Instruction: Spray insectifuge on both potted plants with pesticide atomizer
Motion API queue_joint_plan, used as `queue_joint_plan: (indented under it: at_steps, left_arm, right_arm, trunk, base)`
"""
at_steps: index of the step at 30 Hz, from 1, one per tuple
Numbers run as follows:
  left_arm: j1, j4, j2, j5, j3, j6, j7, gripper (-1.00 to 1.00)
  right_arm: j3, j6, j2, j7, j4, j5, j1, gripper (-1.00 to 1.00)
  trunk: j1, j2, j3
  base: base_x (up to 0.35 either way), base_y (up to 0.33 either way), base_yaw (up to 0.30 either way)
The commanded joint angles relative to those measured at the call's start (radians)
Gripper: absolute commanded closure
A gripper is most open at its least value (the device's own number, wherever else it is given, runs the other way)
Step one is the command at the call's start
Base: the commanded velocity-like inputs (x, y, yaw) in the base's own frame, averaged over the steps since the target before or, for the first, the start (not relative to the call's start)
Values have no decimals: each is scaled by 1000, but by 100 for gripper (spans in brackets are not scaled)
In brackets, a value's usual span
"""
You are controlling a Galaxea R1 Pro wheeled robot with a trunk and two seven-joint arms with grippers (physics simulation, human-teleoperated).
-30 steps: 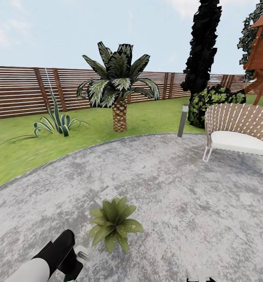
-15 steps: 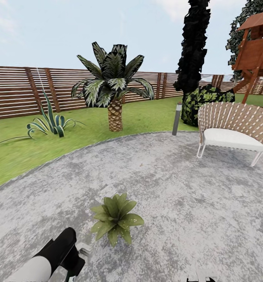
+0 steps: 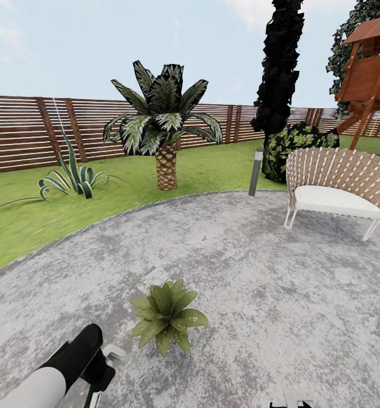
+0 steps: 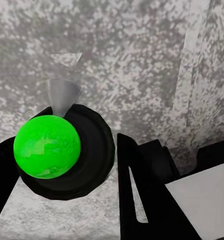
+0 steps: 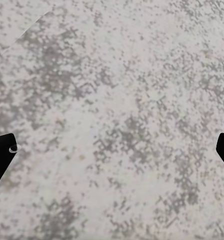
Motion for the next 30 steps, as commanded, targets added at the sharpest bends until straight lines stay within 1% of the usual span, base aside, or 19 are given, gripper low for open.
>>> queue_joint_plan:
  at_steps: [1,4,6,8,11,13,14,16,18,19,20,24,25,27,28,30]
  left_arm:
    - [-2,-2,-3,-11,-5,0,-11,100]
    - [-10,-3,-42,-10,-6,7,-13,100]
    - [-26,-6,-55,-10,-6,12,-14,100]
    - [-52,-6,-54,-10,-7,14,-19,100]
    - [-98,-3,-46,-11,-19,15,-48,100]
    - [-142,1,-42,-13,-48,16,-91,100]
    - [-170,5,-42,-13,-76,16,-117,100]
    - [-187,6,-41,-13,-107,17,-140,100]
    - [-202,7,-39,-12,-126,17,-170,100]
    - [-207,7,-33,-13,-134,17,-189,100]
    - [-209,7,-26,-14,-136,17,-195,100]
    - [-203,11,46,-28,-140,16,-208,100]
    - [-200,11,57,-29,-141,15,-212,100]
    - [-197,12,75,-32,-145,14,-237,100]
    - [-196,12,78,-33,-151,13,-247,100]
    - [-195,11,75,-33,-170,14,-254,100]
  right_arm:
    - [-8,-4,0,-4,2,11,-1,-100]
    - [-8,-4,0,-4,2,11,-1,-100]
    - [-8,-4,0,-4,3,11,-1,-100]
    - [-8,-4,1,-4,3,11,-1,-100]
    - [-8,-4,1,-4,3,11,-1,-100]
    - [-8,-4,1,-3,3,11,-1,-100]
    - [-8,-4,0,-3,3,12,-1,-100]
    - [-8,-4,0,-3,3,12,-1,-100]
    - [-8,-4,0,-3,3,12,-1,-100]
    - [-8,-4,0,-3,3,12,-1,-100]
    - [-7,-4,0,-3,3,12,-1,-100]
    - [-8,-4,0,-3,2,12,-1,-100]
    - [-8,-4,0,-3,2,12,-1,-100]
    - [-8,-4,0,-3,2,12,-1,-100]
    - [-8,-4,0,-3,2,12,-1,-100]
    - [-8,-4,0,-3,2,12,-1,-100]
  trunk:
    - [0,0,-1]
    - [0,0,-1]
    - [0,0,-1]
    - [0,0,-1]
    - [0,0,-1]
    - [0,0,-1]
    - [0,0,-1]
    - [0,0,-1]
    - [0,0,-1]
    - [0,0,-1]
    - [0,0,-1]
    - [0,0,-1]
    - [0,0,-1]
    - [0,0,-1]
    - [0,0,-1]
    - [0,0,-1]
  base:
    - [0,0,0]
    - [0,0,0]
    - [0,0,0]
    - [0,0,0]
    - [0,0,0]
    - [0,0,0]
    - [0,0,0]
    - [0,0,0]
    - [0,0,0]
    - [0,0,0]
    - [0,0,0]
    - [0,0,0]
    - [0,0,0]
    - [0,0,0]
    - [0,0,0]
    - [0,0,0]
